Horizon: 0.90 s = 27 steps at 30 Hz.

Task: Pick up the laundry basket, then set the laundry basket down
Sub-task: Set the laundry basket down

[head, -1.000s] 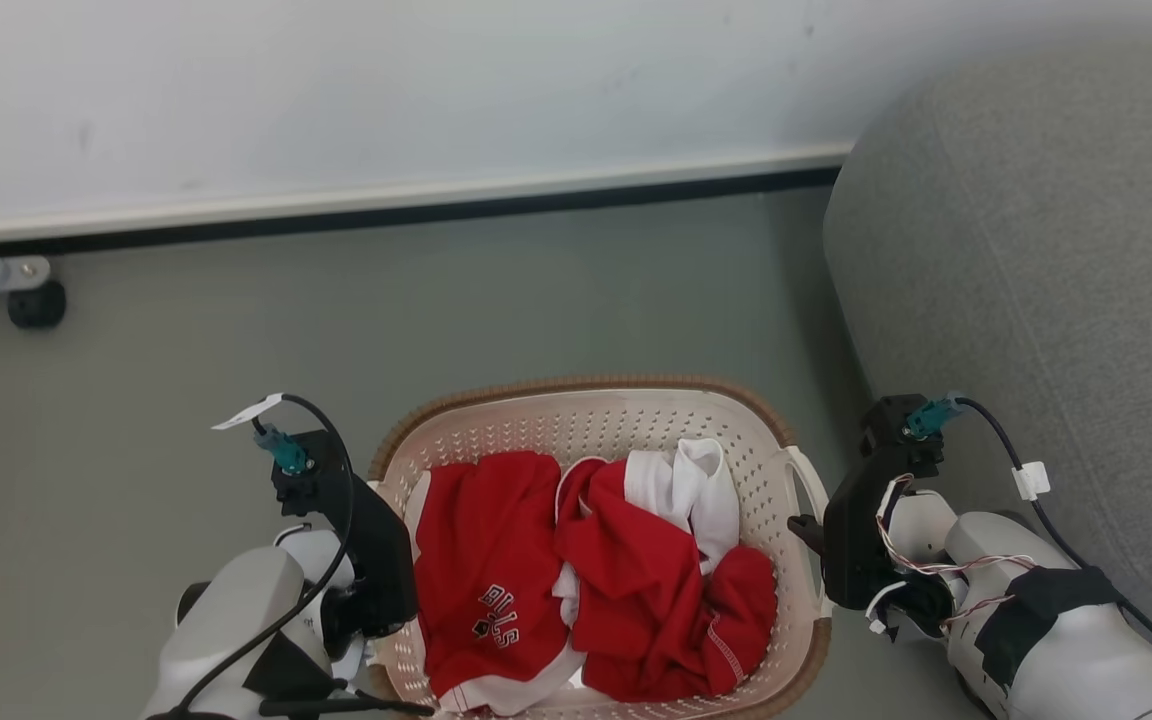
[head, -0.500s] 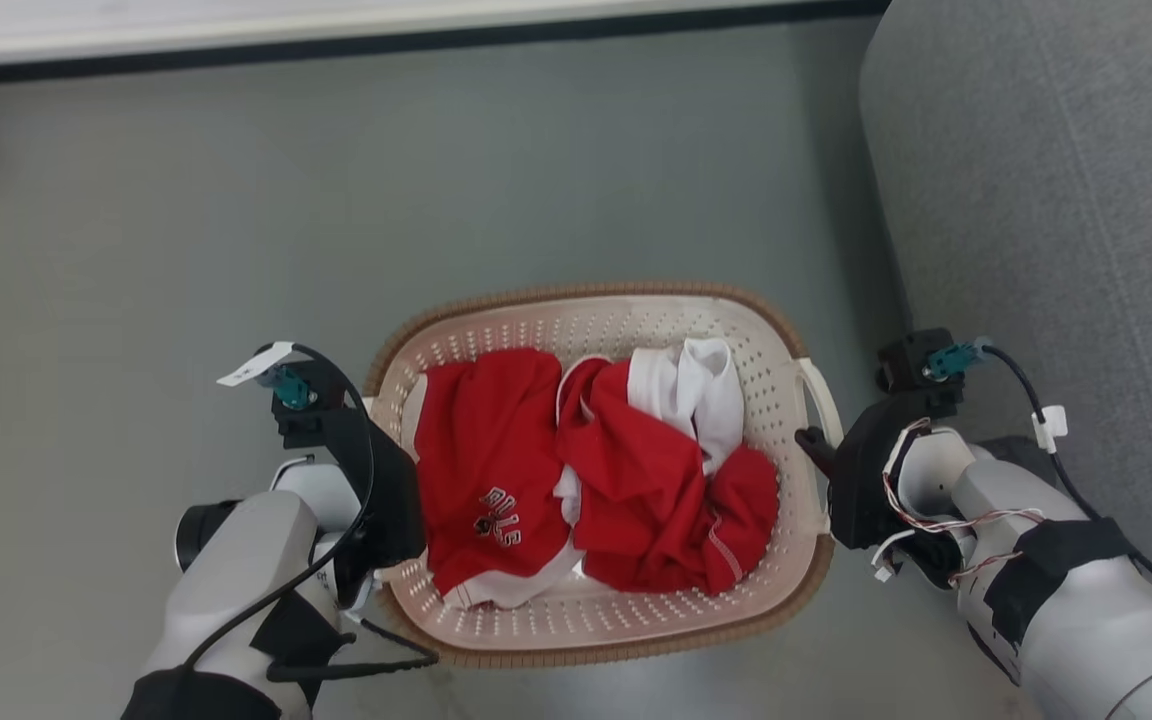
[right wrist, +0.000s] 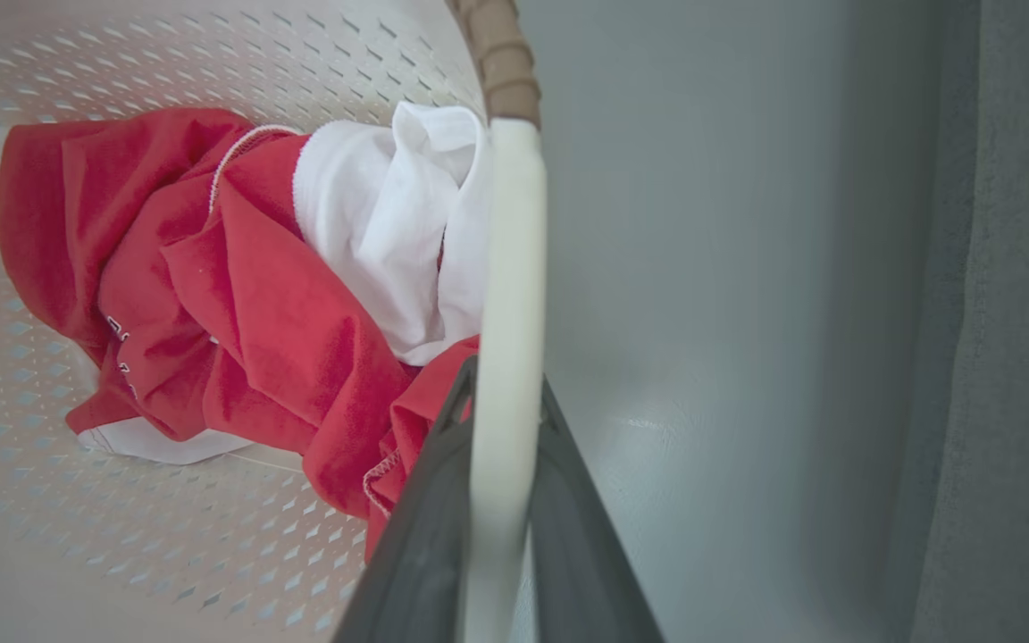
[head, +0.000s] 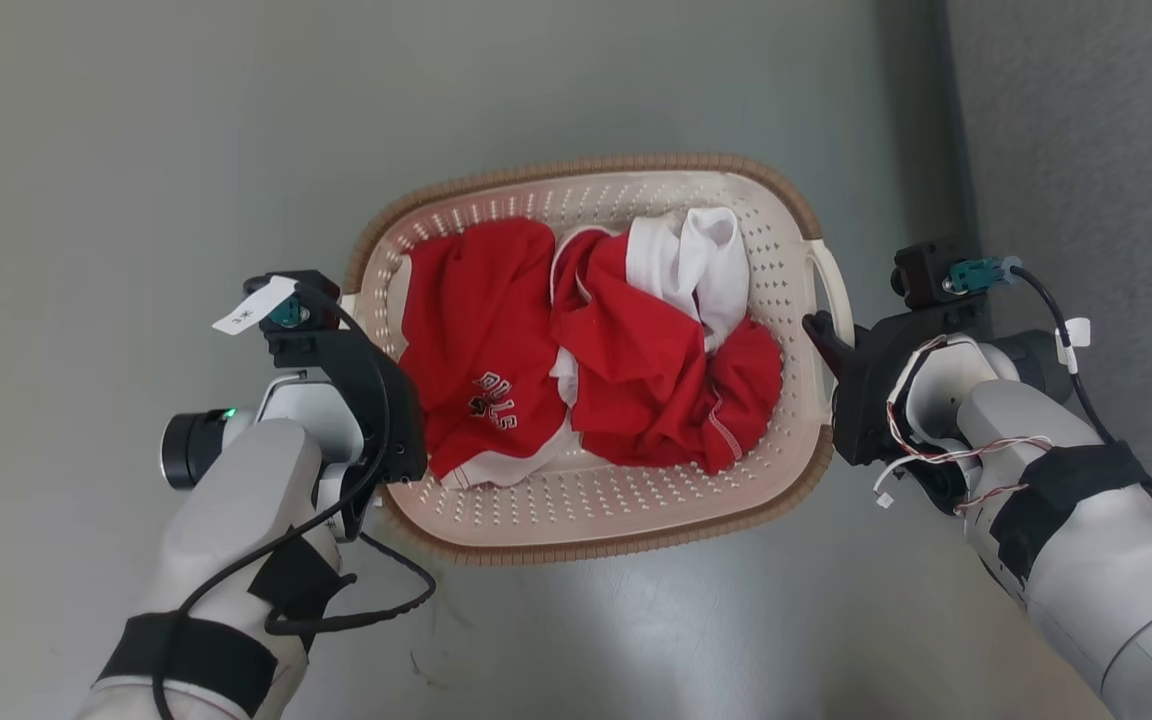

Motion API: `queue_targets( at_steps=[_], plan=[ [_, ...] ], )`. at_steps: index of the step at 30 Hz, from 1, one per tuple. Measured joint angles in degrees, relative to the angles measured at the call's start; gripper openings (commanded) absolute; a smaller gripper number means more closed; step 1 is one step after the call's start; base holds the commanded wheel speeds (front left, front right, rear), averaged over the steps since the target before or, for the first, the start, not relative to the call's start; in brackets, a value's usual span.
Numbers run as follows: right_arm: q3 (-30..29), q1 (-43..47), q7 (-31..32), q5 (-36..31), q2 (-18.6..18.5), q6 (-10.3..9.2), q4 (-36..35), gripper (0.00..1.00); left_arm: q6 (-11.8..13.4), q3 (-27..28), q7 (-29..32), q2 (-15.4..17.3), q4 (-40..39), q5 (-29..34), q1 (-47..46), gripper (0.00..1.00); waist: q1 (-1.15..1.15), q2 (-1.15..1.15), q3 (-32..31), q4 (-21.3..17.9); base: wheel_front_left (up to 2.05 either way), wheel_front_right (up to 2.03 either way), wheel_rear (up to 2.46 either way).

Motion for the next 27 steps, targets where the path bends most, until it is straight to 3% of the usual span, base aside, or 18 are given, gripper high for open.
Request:
queue_targets(
  at_steps=[13,27],
  plan=[
    [1.2,-1.9,-2.8,-0.5,1.0,-0.15,2.3,0.0,1.5,-3.1,-2.6,0.4,-0.3,-0.7,-2.0,0.0,-0.01,0.0,7.6,0.5,0.0,0.0,0.0],
    [1.6,-3.4,-4.8,-0.5,1.4,-0.15,4.5,0.0,2.0,-6.2,-5.0,0.6,-0.4,-3.6,-3.4,0.0,-0.02,0.0,11.7,0.6,0.0,0.0,0.0]
  ],
)
